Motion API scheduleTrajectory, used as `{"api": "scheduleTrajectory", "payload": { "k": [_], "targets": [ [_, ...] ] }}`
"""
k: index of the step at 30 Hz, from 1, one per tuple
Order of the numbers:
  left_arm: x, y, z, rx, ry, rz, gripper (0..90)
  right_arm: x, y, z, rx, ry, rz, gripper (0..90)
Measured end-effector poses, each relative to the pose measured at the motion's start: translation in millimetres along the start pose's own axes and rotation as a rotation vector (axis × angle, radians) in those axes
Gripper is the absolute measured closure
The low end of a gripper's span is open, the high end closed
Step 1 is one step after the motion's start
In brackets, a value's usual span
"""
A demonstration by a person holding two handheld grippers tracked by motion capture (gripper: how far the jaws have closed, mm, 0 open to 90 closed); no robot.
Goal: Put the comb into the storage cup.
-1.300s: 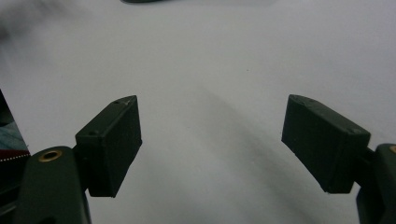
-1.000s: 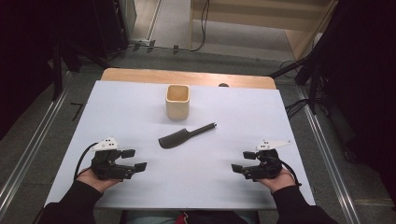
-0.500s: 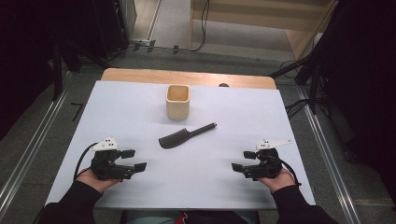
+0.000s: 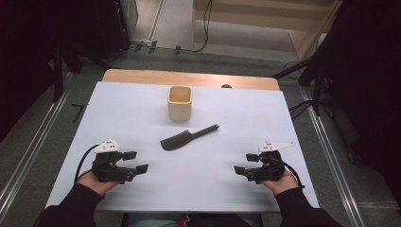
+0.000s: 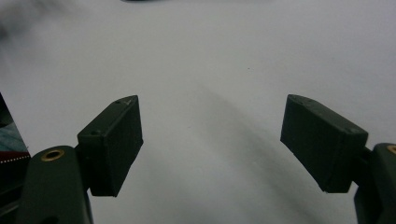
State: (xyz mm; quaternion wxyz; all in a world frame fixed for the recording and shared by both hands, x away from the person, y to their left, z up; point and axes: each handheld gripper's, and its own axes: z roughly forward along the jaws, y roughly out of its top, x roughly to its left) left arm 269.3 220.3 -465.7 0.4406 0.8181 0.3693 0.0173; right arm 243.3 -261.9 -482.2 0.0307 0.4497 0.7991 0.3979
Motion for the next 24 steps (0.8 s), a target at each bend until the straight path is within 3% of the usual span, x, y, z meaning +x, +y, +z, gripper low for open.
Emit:
{"api": "scheduleTrajectory", "payload": {
  "k": [10,16,24],
  "targets": [
    [0.9,-0.4,-1.9,-0.004,0.006,-0.002,23.0,-1.6,1.2,-0.3,0.0,0.011,0.0,19.7],
    [1.8,-0.6,-2.0,-0.001,0.005,-0.003,23.0,-8.2,8.6,-3.6,-0.02,0.03,0.001,21.5],
    [1.4,-0.8,-1.0,0.004,0.008,0.0,23.0,-8.9,17.3,-4.1,-0.03,0.023,0.001,21.3]
  ]
}}
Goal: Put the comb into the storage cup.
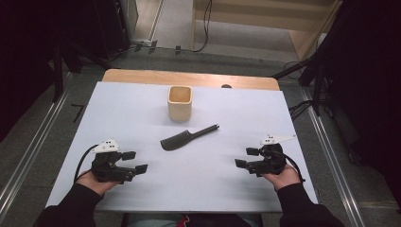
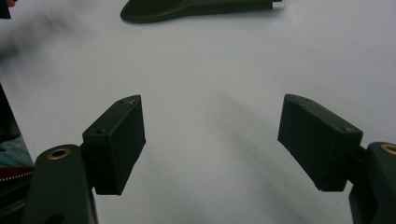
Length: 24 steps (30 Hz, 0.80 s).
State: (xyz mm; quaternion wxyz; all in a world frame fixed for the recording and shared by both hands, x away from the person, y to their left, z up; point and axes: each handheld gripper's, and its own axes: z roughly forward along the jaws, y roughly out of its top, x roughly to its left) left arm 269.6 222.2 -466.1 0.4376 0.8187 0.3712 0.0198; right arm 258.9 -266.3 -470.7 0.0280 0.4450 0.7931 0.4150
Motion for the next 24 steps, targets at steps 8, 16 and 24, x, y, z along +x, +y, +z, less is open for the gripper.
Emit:
{"api": "scheduleTrajectory", "payload": {
  "k": [8,16,24],
  "targets": [
    [0.1,0.0,0.1,-0.001,0.001,-0.001,22.9,4.5,12.4,1.5,-0.013,-0.007,-0.002,21.4],
    [0.6,0.0,0.0,0.001,0.004,-0.005,23.0,7.0,25.0,4.5,-0.02,-0.016,-0.014,21.4],
    [1.0,-0.2,-0.6,-0.002,0.001,-0.008,23.0,8.9,33.6,10.1,-0.016,-0.024,-0.019,21.4]
  ]
}}
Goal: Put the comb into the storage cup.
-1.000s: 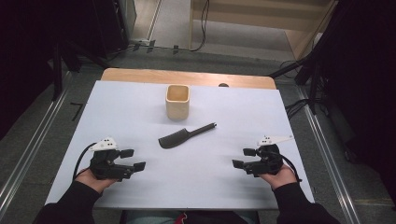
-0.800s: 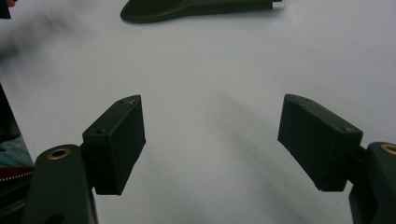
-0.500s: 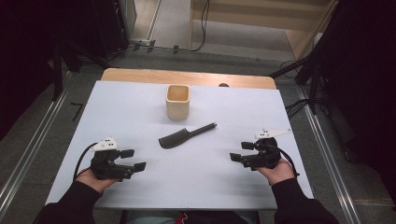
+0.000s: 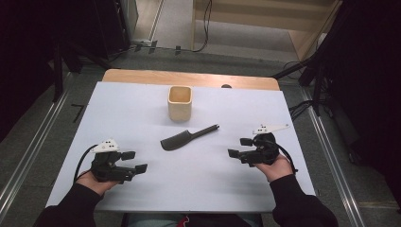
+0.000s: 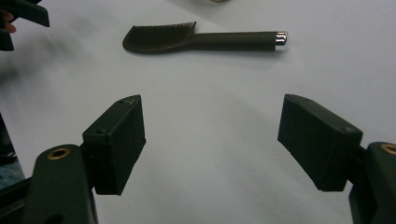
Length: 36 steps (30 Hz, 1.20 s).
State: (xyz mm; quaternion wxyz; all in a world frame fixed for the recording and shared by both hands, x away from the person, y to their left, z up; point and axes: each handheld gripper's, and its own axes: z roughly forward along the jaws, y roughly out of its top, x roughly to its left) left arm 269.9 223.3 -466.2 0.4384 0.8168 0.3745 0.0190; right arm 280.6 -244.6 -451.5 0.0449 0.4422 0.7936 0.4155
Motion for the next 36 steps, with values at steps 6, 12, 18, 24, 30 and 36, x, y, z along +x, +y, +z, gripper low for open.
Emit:
{"api": "scheduleTrajectory", "payload": {
  "k": [6,12,18,24,30,36],
  "targets": [
    [-0.4,0.0,0.1,0.001,0.001,0.001,23.0,-0.5,8.1,2.8,-0.01,0.006,0.001,21.4],
    [0.0,0.0,0.0,0.001,-0.002,0.001,23.0,-2.0,16.8,5.9,-0.009,-0.001,0.0,21.4],
    [0.2,0.3,-0.4,-0.005,0.001,0.0,23.0,-1.3,25.3,10.8,-0.004,0.0,-0.013,21.4],
    [-0.1,0.2,-0.3,-0.002,-0.001,0.002,23.0,-1.2,31.6,12.9,0.002,-0.004,-0.016,21.4],
    [0.4,0.1,-0.6,-0.007,-0.001,0.0,23.0,-0.8,41.1,16.7,-0.005,0.001,-0.019,21.4],
    [0.0,0.2,-0.5,-0.003,-0.003,0.0,23.0,-0.7,49.1,20.6,-0.007,0.005,-0.02,21.4]
  ]
}}
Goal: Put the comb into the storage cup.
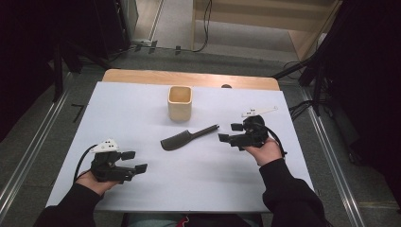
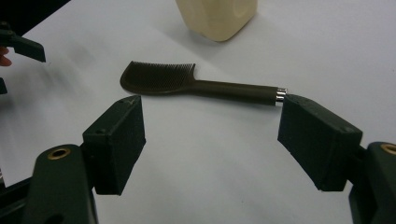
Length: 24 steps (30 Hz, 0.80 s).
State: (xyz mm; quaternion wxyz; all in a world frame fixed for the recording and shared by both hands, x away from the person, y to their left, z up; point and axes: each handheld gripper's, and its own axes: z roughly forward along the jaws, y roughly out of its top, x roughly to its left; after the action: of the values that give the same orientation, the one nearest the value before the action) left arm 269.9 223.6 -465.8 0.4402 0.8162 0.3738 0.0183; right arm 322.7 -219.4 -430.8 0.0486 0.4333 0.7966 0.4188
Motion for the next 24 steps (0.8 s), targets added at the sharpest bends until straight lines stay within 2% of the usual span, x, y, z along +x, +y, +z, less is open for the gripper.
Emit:
{"api": "scheduleTrajectory", "payload": {
  "k": [20,24],
  "targets": [
    [-0.3,-0.3,1.0,0.006,-0.005,0.0,23.0,-2.2,18.4,20.4,-0.01,0.013,0.018,21.5],
    [-0.4,-0.4,1.1,0.008,-0.006,0.002,23.0,-0.7,22.5,25.2,-0.01,0.001,0.015,21.4]
  ]
}}
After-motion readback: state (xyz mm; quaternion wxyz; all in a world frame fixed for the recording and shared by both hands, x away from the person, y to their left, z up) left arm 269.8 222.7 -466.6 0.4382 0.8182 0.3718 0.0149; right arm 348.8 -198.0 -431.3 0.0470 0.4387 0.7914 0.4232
